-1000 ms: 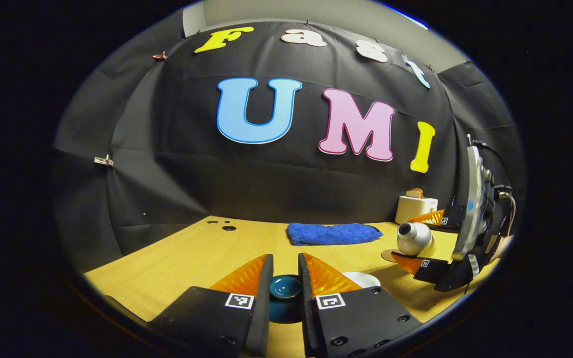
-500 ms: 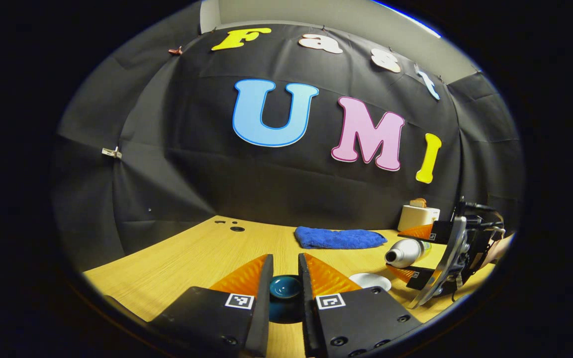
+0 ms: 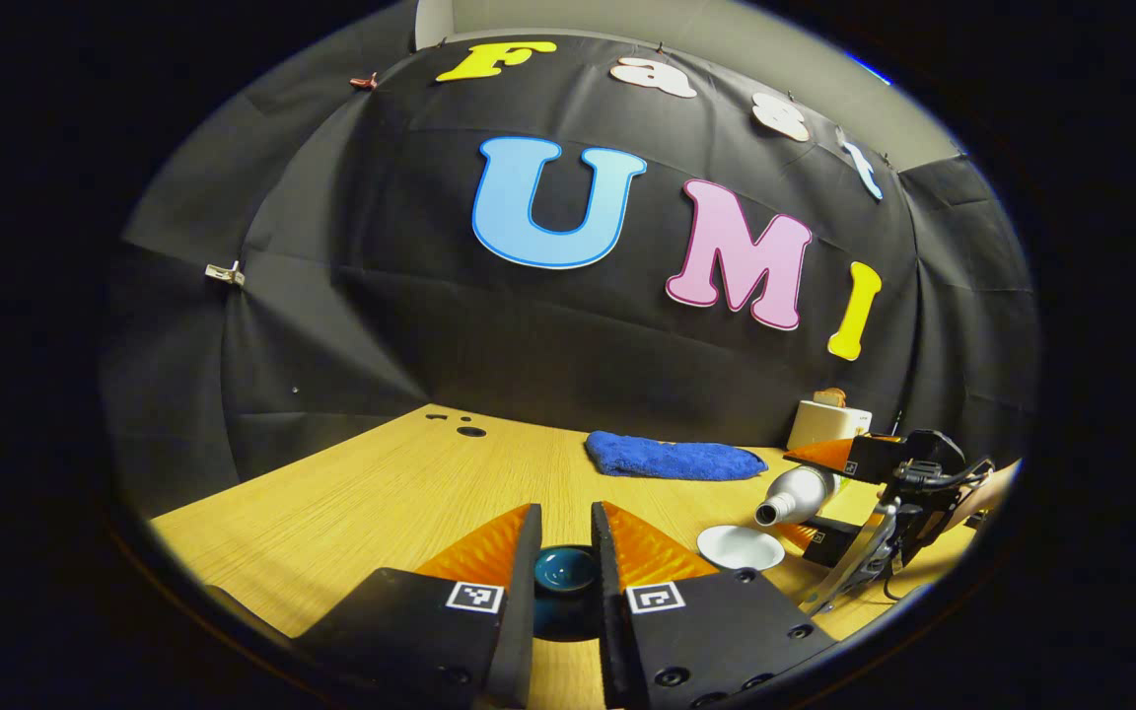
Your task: Open the teacup lid with one hand, grasp the water bottle and pour water into the teacup with the other hand; after pouring, place the water bottle on the coaster and then close the teacup lid.
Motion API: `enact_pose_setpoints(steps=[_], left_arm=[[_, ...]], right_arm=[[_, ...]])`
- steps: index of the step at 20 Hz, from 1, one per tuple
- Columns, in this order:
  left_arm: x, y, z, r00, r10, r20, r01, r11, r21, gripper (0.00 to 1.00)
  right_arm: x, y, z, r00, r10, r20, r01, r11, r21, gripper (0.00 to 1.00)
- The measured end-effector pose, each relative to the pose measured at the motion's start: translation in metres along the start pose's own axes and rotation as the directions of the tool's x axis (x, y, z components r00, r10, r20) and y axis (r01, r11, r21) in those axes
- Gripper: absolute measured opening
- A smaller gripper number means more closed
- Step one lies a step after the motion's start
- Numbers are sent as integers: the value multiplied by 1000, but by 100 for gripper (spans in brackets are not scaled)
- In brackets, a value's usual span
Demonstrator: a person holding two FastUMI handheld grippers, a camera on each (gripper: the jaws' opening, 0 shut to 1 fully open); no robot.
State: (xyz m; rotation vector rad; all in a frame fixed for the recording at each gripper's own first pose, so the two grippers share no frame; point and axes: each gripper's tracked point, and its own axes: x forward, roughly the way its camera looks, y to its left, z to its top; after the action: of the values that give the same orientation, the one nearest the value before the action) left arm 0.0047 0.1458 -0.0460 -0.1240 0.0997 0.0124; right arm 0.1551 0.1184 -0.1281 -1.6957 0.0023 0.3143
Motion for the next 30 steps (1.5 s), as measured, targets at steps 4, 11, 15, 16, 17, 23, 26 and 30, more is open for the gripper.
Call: enact_pose_setpoints(steps=[4,11,15,16,17,23,26,30], left_arm=[[1,2,-7,1000,0,-29,-1,1000,-7,31],[1,-1,-8,999,-5,-37,5,1000,-9,31],[2,-1,-6,999,-10,-37,10,1000,-2,31],[1,-2,-6,999,-11,-35,11,1000,-1,31],[0,-1,-5,999,-9,-34,9,1000,-1,31],[-2,2,-4,999,-2,-33,2,1000,2,31],[-3,3,-4,1000,0,-31,0,1000,4,31],[-3,2,-4,999,-7,-35,7,1000,-3,31]], right_arm=[[-4,-2,4,1000,-6,30,7,999,-48,79],[1,-11,7,997,-32,67,42,987,-154,79],[4,-20,7,994,-61,87,81,969,-235,82],[5,-20,5,995,-59,86,78,969,-235,79],[7,-22,5,994,-63,88,82,967,-239,82],[10,-29,8,989,-100,111,129,947,-294,79],[8,-36,10,982,-130,133,167,932,-321,79],[9,-48,11,972,-173,156,219,904,-367,79]])
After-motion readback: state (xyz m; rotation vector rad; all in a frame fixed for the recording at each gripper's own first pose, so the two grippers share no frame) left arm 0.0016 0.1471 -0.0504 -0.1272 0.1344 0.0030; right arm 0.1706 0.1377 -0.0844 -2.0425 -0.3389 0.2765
